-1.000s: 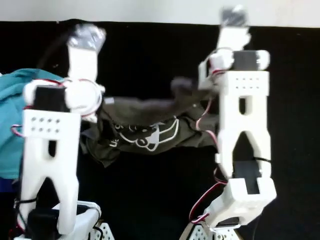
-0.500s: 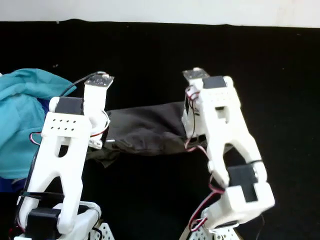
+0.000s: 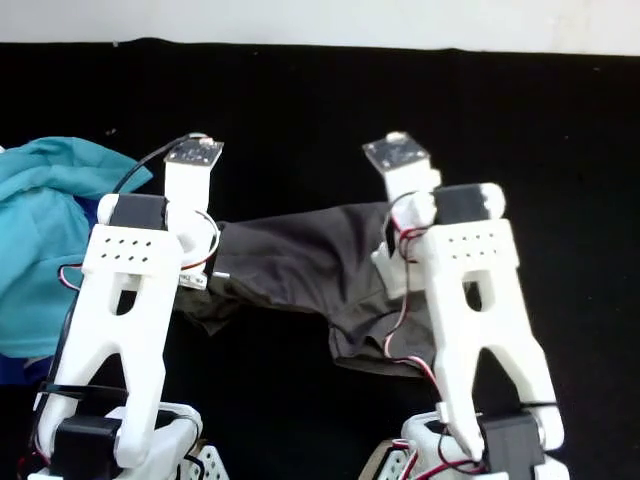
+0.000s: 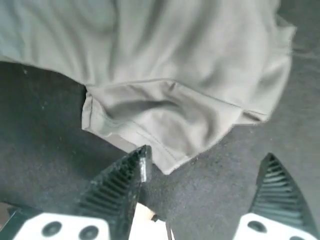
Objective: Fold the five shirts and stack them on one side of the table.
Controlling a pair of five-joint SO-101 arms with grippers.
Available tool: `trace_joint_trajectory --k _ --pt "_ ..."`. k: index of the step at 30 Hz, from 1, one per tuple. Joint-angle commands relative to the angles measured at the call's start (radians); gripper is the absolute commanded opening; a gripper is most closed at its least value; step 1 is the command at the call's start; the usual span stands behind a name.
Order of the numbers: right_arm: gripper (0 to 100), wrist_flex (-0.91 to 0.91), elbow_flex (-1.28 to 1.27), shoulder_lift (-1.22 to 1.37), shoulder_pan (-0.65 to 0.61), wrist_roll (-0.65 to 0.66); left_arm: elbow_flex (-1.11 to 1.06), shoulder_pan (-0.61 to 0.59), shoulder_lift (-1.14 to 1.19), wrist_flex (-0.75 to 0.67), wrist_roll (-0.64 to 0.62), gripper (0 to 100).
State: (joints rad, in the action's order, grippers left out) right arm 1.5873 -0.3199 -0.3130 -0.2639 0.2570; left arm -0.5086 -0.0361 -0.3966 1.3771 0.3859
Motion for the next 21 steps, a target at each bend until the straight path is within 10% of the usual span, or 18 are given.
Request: trace_joint_trajectory --k 1,8,21 --pt "32.7 -0.054 -0.082 0.068 -0.05 0.046 0.033 -0.01 0.001 -0.008 0.011 1" --pt "27.9 -0.111 -0.208 0.232 -0.079 0.207 0.038 -0.074 0.001 -0.015 0.011 1" --pt "23.8 -0.179 -0.251 0.323 0.251 0.218 0.038 -0.113 0.001 -0.015 0.011 1"
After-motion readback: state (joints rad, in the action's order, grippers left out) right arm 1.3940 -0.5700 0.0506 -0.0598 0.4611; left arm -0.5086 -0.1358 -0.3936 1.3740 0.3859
